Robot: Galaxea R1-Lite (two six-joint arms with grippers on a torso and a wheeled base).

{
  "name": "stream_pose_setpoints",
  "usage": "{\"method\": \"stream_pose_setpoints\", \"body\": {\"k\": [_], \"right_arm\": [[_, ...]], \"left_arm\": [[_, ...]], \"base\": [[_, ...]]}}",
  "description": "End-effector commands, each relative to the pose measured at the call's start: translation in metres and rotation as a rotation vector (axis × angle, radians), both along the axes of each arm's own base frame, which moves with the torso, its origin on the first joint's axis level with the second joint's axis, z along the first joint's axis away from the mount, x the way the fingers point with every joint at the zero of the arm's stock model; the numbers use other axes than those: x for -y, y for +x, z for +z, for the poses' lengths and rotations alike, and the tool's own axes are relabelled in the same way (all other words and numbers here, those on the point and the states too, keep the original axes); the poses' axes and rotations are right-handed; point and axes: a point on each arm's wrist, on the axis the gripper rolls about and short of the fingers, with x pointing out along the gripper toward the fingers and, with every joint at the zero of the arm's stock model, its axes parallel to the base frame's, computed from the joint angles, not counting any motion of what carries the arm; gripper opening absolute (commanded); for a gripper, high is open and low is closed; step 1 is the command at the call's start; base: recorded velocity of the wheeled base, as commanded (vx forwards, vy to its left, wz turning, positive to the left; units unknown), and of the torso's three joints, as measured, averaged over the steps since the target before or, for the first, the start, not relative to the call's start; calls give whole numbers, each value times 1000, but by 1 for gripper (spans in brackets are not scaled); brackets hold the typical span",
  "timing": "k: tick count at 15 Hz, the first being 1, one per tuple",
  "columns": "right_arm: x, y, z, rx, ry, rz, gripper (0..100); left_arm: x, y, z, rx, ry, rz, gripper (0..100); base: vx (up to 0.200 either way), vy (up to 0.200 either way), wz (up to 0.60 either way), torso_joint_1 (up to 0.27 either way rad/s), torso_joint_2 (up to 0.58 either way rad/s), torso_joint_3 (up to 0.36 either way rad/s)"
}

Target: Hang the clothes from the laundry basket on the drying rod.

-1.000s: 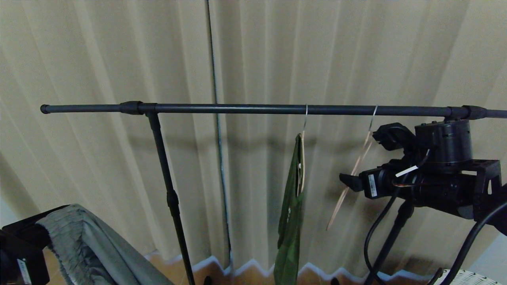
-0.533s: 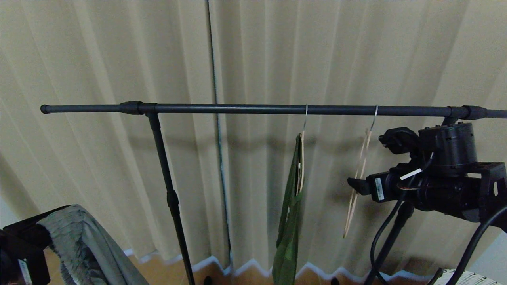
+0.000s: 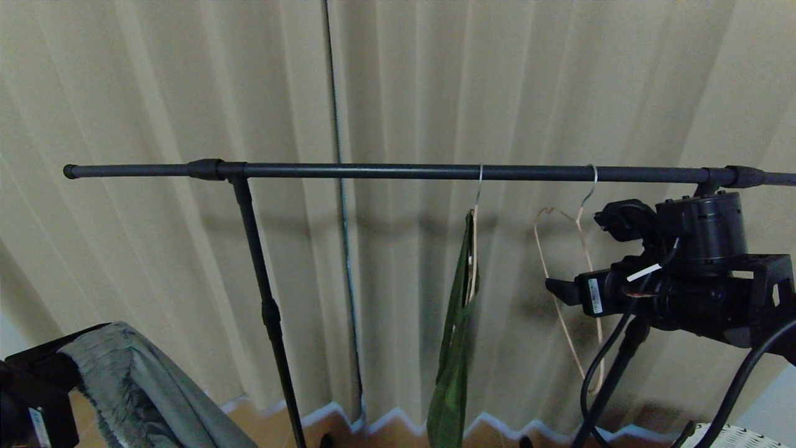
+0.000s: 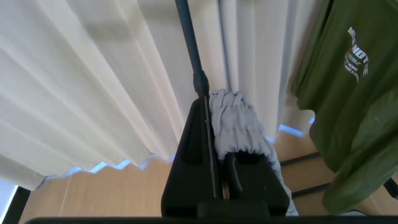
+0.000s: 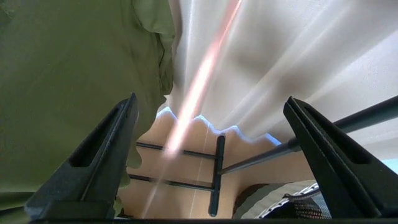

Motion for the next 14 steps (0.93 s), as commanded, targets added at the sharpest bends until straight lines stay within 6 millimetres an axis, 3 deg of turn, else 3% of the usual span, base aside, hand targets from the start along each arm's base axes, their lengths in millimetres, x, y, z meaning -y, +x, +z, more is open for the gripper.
{"method": "stream_pose_setpoints", "body": {"k": [1,6,7,14], "right_arm": [[-1,2,-3,-9,-3,1,100],[0,1,-7,-53,-19,-1,100],[0,1,-7,-53,-19,-1,0],[7,0,-2,-38,-15,-24,0]], "left_arm": [[0,0,0,1,-1,1,0],[0,0,1,5,-3,1,0],[0,0,1,5,-3,1,0],[0,-1,1,7,-4,1,0]], "base": [[0,0,0,0,0,0],[0,0,0,0,0,0],[0,0,0,0,0,0],[0,0,0,0,0,0]]}}
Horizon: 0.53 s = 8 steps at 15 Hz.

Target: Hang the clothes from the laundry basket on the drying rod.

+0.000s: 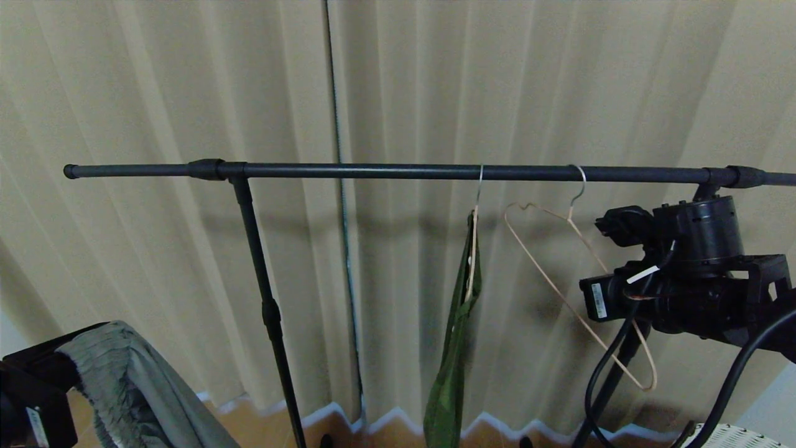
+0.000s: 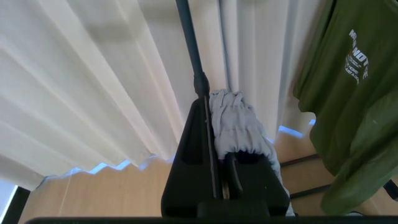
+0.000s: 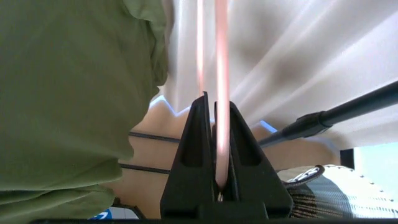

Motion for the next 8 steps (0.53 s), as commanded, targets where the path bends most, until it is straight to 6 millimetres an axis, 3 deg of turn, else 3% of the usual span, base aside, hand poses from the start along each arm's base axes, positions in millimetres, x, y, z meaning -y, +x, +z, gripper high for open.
{"method": "stream_pose_setpoints", "body": {"k": [1,8], "right_arm": [[1,-2,4,14,4,-1,0],[11,-11,21,81,31,-26,0]], "left_arm": [[0,0,0,1,0,0,0],[0,-1,0,4,3,3,0]], "base": [[0,0,0,0,0,0],[0,0,0,0,0,0]]}}
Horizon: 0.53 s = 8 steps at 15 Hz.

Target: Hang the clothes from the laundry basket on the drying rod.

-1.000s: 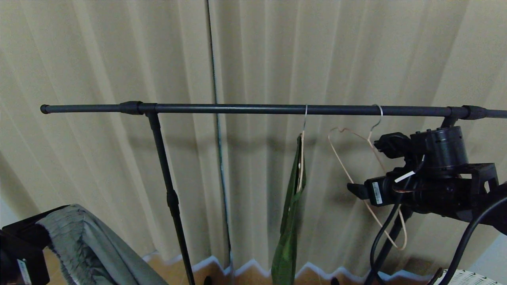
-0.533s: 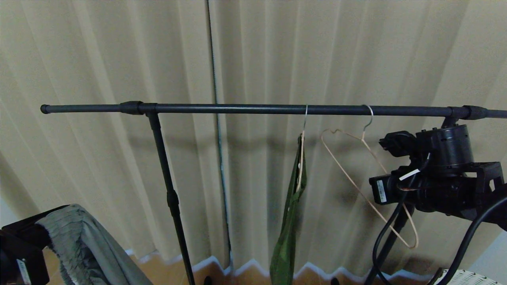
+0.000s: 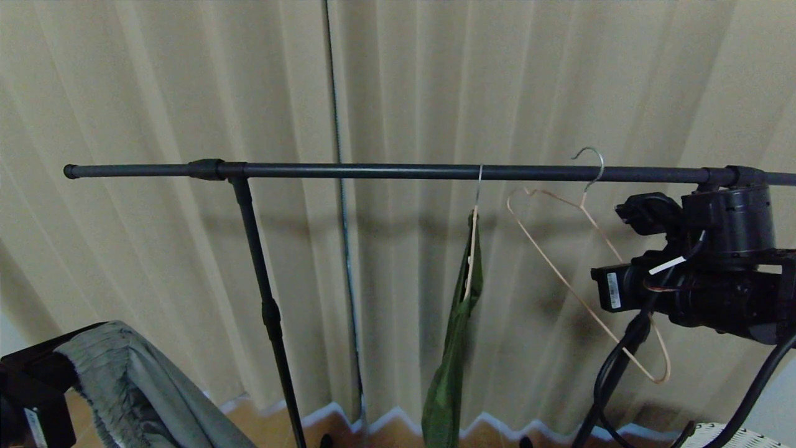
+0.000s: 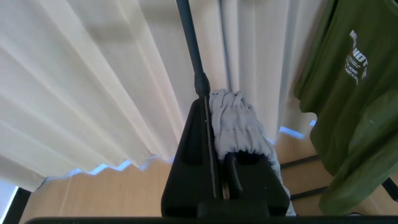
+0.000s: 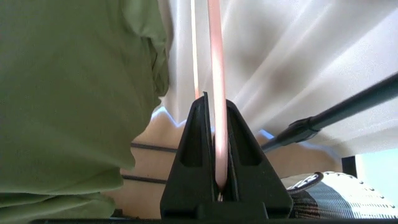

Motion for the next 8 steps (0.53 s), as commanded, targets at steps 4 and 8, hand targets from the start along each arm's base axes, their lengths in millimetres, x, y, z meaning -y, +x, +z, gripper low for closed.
{"method": "stream_pose_setpoints", "body": {"k": [4,8], "right_arm": [[7,-9,14,51,20,-11,0],[8,-13,19,74,28,-12,0]], "left_arm": [[0,0,0,5,-1,1,0],[0,0,0,5,-2,1,0]], "base": [[0,0,0,0,0,0],[0,0,0,0,0,0]]}}
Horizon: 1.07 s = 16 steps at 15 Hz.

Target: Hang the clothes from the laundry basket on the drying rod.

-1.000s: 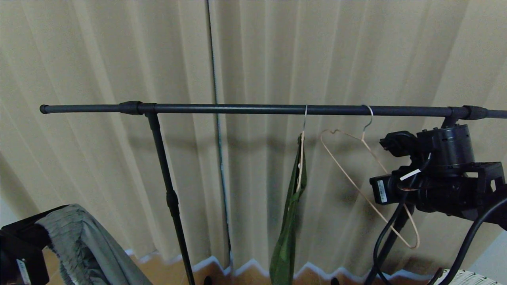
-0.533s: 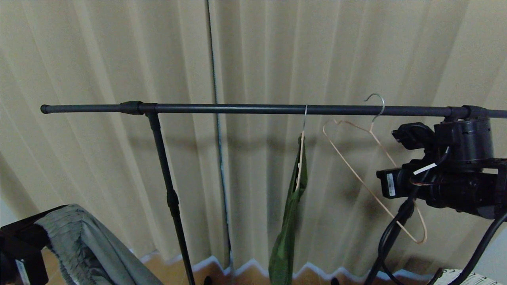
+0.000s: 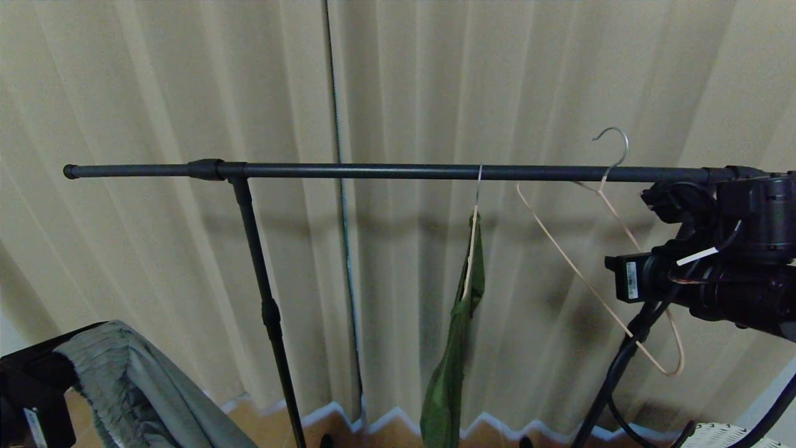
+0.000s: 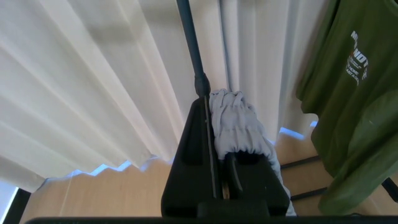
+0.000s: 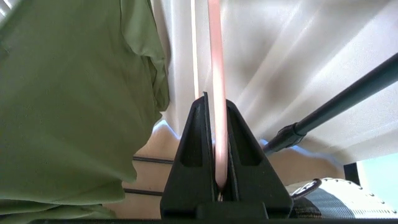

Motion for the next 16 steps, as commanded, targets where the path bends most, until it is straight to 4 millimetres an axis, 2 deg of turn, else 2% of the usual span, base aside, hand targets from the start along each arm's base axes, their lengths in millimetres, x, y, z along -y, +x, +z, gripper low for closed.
{"method": "stream_pose_setpoints", "body": {"k": [1,10,16], "right_arm": [[2,-6,5,21,5,0,0],[8,-34,7,38,10,10,0],[9,-38,6,36,9,12,0]], "left_arm": [[0,0,0,1,0,0,0],[-1,-4,0,14,3,0,0],[-1,-4,0,14,4,0,0]], "base": [[0,0,0,0,0,0],[0,0,0,0,0,0],[-200,0,0,2,3,-1]]}}
